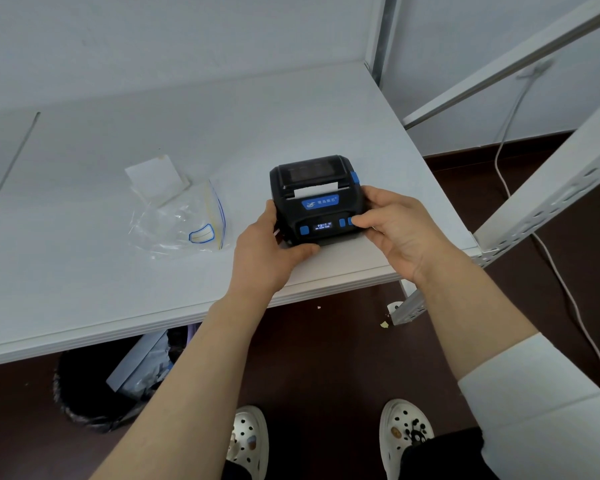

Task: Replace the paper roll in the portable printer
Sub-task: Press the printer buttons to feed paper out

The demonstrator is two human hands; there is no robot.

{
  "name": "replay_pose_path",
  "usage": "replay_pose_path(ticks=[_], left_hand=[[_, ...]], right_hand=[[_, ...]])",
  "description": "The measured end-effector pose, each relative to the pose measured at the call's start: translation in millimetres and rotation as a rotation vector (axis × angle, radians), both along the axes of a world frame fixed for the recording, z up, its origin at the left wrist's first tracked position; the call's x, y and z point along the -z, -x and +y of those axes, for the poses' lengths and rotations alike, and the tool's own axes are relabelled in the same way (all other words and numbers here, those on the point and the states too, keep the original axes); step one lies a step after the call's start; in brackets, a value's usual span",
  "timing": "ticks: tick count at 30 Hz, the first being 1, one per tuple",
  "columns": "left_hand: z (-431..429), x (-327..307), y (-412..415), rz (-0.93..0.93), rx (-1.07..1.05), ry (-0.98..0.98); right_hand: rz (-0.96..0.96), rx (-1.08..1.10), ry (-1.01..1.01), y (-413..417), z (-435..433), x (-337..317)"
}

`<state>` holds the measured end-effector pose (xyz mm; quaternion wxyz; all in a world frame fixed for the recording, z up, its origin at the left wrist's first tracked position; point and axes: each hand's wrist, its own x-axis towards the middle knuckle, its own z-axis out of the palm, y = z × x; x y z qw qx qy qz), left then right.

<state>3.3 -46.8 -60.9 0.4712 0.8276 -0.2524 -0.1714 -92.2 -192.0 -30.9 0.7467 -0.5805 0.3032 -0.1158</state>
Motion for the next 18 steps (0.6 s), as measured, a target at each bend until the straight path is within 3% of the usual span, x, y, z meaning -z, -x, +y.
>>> replay_pose_path(ticks=[18], left_hand=[[0.4,-0.4,0.4,0.003,0.007,0.013]], right_hand=[[0.035,0.001,0.112,1.7,2.5,2.0]])
